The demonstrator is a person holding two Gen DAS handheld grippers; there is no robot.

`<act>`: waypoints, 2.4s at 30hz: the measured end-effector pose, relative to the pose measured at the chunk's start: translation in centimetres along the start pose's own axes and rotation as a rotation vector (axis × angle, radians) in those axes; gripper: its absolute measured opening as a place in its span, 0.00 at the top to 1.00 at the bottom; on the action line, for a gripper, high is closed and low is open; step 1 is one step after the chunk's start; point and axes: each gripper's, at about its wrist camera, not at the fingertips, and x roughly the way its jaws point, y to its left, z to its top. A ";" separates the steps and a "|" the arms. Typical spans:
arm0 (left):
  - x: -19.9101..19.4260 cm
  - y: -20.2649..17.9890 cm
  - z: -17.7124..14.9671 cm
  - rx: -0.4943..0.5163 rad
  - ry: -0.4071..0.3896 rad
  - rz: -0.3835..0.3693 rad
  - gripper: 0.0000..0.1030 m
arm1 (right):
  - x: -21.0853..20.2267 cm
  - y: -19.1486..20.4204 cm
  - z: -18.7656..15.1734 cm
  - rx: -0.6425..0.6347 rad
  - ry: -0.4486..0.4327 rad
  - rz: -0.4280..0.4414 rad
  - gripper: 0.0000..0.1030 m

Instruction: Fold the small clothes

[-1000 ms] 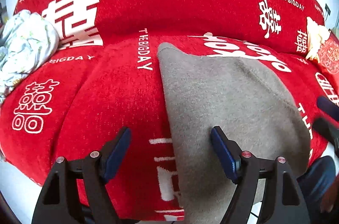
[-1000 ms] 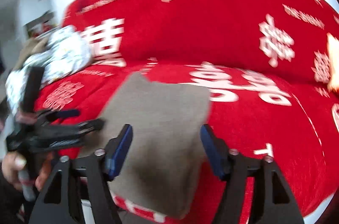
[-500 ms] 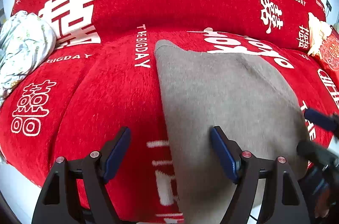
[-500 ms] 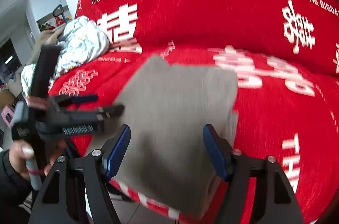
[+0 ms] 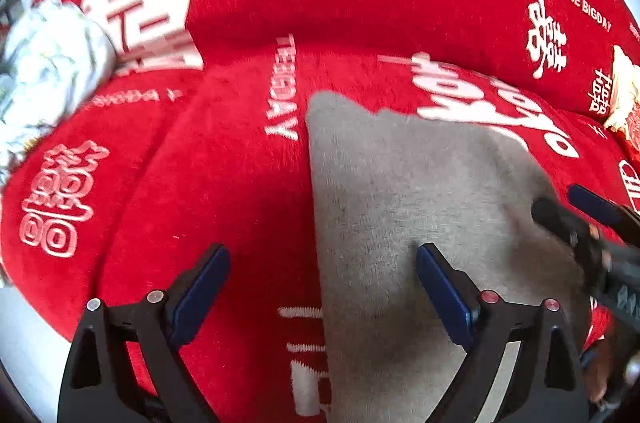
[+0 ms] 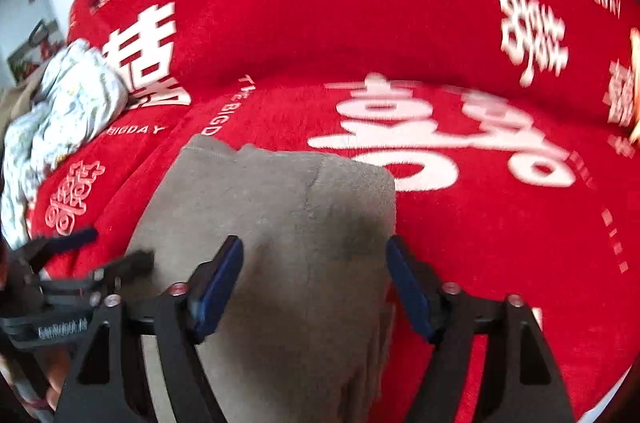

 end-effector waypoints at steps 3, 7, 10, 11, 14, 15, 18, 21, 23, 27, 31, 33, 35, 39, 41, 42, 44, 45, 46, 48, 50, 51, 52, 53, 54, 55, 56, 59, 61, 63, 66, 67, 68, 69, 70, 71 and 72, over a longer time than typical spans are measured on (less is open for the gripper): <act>-2.0 -0.3 -1.0 0.000 -0.036 -0.028 0.08 | -1.9 1.8 -1.6 -0.073 -0.018 -0.051 0.22; -4.1 0.2 -2.7 -0.064 -0.057 -0.114 0.08 | -3.8 2.3 -3.7 -0.052 -0.022 -0.054 0.21; -5.5 0.7 -4.4 -0.141 -0.081 -0.157 0.08 | -4.8 2.2 -5.5 -0.040 -0.008 -0.058 0.21; -5.9 0.9 -5.0 -0.164 -0.095 -0.165 0.08 | -5.0 2.3 -6.0 -0.045 -0.002 -0.069 0.21; -6.8 0.2 -6.5 -0.135 -0.115 -0.061 0.08 | -5.8 2.3 -7.3 -0.062 0.011 -0.080 0.21; -6.9 -0.3 -6.9 -0.107 -0.116 -0.009 0.08 | -6.1 2.3 -7.6 -0.062 0.012 -0.084 0.21; -7.7 -1.0 -8.1 -0.074 -0.126 0.076 0.08 | -7.3 2.4 -8.3 -0.063 0.002 -0.081 0.21; -9.1 -1.4 -8.9 -0.058 -0.145 0.064 0.08 | -8.7 2.9 -8.9 -0.075 -0.020 -0.082 0.21; -10.1 -1.8 -9.3 -0.041 -0.163 0.061 0.08 | -9.7 3.3 -9.3 -0.082 -0.037 -0.083 0.21; -11.4 -2.2 -9.8 -0.027 -0.165 0.040 0.08 | -11.1 4.1 -9.8 -0.098 -0.065 -0.086 0.21; -11.8 -2.6 -10.1 -0.011 -0.155 0.041 0.08 | -11.8 4.7 -10.3 -0.113 -0.079 -0.092 0.21; -11.7 -2.8 -10.1 -0.001 -0.150 0.045 0.08 | -11.9 4.7 -10.5 -0.112 -0.076 -0.096 0.21; -11.5 -2.9 -10.3 0.004 -0.142 0.042 0.08 | -11.7 4.7 -10.8 -0.110 -0.069 -0.100 0.21; -10.9 -2.9 -10.7 -0.002 -0.120 0.038 0.08 | -11.2 4.7 -11.1 -0.112 -0.054 -0.111 0.21; -10.8 -2.8 -10.9 -0.003 -0.117 0.037 0.08 | -11.1 4.8 -11.4 -0.112 -0.051 -0.115 0.21; -10.8 -2.8 -10.9 -0.004 -0.115 0.037 0.08 | -11.1 4.8 -11.5 -0.113 -0.050 -0.115 0.21; -10.9 -2.8 -11.1 -0.002 -0.117 0.040 0.08 | -11.1 4.9 -11.7 -0.115 -0.048 -0.115 0.21; -10.9 -2.9 -11.2 0.001 -0.119 0.044 0.08 | -11.1 5.0 -11.8 -0.117 -0.047 -0.115 0.21; -10.9 -3.0 -11.2 0.005 -0.121 0.045 0.08 | -11.1 5.1 -11.9 -0.120 -0.047 -0.115 0.21; -11.0 -3.2 -11.3 0.012 -0.125 0.047 0.08 | -11.1 5.4 -11.9 -0.125 -0.044 -0.113 0.21; -11.1 -3.2 -11.2 0.012 -0.127 0.048 0.08 | -11.1 5.6 -11.9 -0.129 -0.045 -0.111 0.21; -11.2 -3.2 -11.2 0.013 -0.129 0.047 0.08 | -11.2 5.8 -11.9 -0.134 -0.046 -0.111 0.21; -11.3 -3.2 -11.2 0.014 -0.130 0.049 0.08 | -11.2 5.9 -11.9 -0.138 -0.047 -0.111 0.21; -11.3 -3.2 -11.2 0.013 -0.131 0.051 0.08 | -11.3 6.0 -11.9 -0.142 -0.048 -0.112 0.21; -11.4 -3.2 -11.3 0.013 -0.133 0.053 0.08 | -11.3 6.1 -11.9 -0.144 -0.048 -0.113 0.21; -11.4 -3.1 -11.3 0.013 -0.135 0.053 0.08 | -11.3 6.1 -11.9 -0.146 -0.048 -0.115 0.21; -11.5 -3.0 -11.2 0.012 -0.135 0.053 0.08 | -11.4 6.2 -11.8 -0.149 -0.049 -0.117 0.21; -11.5 -3.0 -11.2 0.013 -0.139 0.054 0.08 | -11.5 6.4 -11.7 -0.158 -0.053 -0.121 0.21; -11.6 -3.0 -11.2 0.017 -0.146 0.059 0.08 | -11.4 6.5 -11.7 -0.162 -0.055 -0.124 0.21; -11.7 -3.1 -11.2 0.024 -0.153 0.064 0.08 | -11.5 6.6 -11.8 -0.168 -0.057 -0.133 0.21; -11.8 -3.3 -11.3 0.034 -0.167 0.074 0.08 | -11.5 6.7 -11.8 -0.178 -0.063 -0.147 0.21; -11.9 -3.3 -11.3 0.036 -0.177 0.081 0.08 | -11.5 6.7 -11.8 -0.179 -0.065 -0.149 0.21; -12.0 -3.3 -11.3 0.038 -0.186 0.089 0.08 | -11.5 6.7 -11.8 -0.177 -0.067 -0.148 0.21; -12.2 -3.4 -11.3 0.042 -0.197 0.097 0.08 | -11.5 6.7 -11.7 -0.177 -0.068 -0.146 0.21; -12.3 -3.4 -11.4 0.047 -0.206 0.100 0.08 | -11.6 6.7 -11.7 -0.178 -0.070 -0.148 0.21; -12.4 -3.5 -11.4 0.050 -0.210 0.101 0.08 | -11.6 6.8 -11.7 -0.181 -0.074 -0.150 0.21; -12.5 -3.5 -11.4 0.052 -0.214 0.102 0.08 | -11.7 6.8 -11.7 -0.181 -0.076 -0.149 0.21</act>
